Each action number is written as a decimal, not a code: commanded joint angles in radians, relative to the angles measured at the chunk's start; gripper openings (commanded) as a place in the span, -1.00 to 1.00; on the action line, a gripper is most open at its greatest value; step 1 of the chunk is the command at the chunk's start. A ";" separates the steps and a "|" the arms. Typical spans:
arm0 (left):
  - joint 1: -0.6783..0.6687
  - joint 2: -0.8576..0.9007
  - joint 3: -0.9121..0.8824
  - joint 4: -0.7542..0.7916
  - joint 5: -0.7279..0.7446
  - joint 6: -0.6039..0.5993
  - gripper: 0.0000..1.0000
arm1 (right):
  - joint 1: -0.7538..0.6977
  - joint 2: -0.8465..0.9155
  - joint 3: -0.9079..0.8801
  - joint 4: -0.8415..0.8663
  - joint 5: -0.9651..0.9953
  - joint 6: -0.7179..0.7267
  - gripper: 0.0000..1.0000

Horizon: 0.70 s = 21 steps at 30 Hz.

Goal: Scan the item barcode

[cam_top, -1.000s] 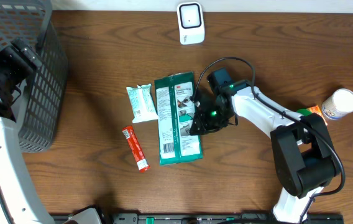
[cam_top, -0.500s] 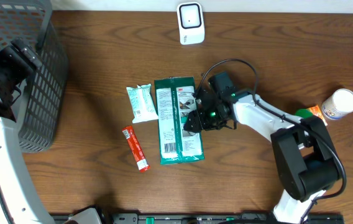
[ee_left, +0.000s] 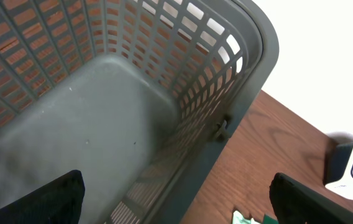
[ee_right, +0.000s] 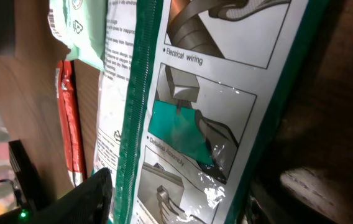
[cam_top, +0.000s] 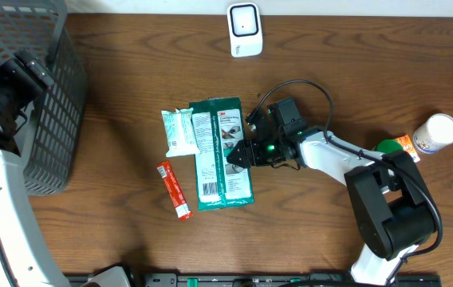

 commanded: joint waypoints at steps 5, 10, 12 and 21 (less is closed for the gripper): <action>0.002 -0.002 0.009 -0.002 -0.006 -0.006 0.87 | 0.009 0.042 -0.028 -0.020 0.108 0.004 0.31; 0.002 -0.002 0.009 -0.002 -0.006 -0.006 0.86 | 0.009 0.042 -0.028 -0.014 0.108 0.004 0.31; 0.002 -0.002 0.009 -0.002 -0.006 -0.006 0.86 | 0.009 0.042 -0.028 -0.014 0.108 0.004 0.30; 0.002 -0.002 0.009 -0.002 -0.006 -0.006 0.86 | 0.009 0.042 -0.028 -0.026 0.108 0.004 0.29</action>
